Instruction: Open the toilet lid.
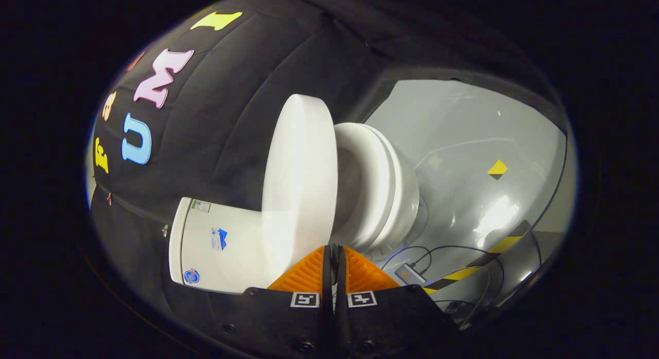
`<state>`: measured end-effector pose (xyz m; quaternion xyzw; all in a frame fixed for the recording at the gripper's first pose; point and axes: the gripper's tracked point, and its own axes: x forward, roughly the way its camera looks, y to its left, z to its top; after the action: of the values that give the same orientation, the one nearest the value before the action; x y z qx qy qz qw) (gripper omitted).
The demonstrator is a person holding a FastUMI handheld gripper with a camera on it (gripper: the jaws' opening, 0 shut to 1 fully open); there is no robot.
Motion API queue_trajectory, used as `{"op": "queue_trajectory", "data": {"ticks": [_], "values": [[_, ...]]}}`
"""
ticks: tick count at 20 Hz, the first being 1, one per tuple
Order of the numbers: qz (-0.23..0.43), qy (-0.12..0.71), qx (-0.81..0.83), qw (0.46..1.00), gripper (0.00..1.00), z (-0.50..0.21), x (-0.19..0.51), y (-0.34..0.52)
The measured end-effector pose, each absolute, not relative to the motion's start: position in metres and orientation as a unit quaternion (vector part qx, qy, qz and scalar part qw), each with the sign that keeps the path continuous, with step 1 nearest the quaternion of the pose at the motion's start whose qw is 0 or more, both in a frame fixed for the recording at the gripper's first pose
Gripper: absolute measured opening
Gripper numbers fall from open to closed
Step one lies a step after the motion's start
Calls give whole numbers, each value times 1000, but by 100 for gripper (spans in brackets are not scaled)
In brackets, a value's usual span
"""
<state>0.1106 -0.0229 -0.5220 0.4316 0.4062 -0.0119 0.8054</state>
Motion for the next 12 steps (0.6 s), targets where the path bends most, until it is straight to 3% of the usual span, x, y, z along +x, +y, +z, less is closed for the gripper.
{"op": "queue_trajectory", "data": {"ticks": [12], "values": [[-77,344,220,910,6,-404,114,54]]}}
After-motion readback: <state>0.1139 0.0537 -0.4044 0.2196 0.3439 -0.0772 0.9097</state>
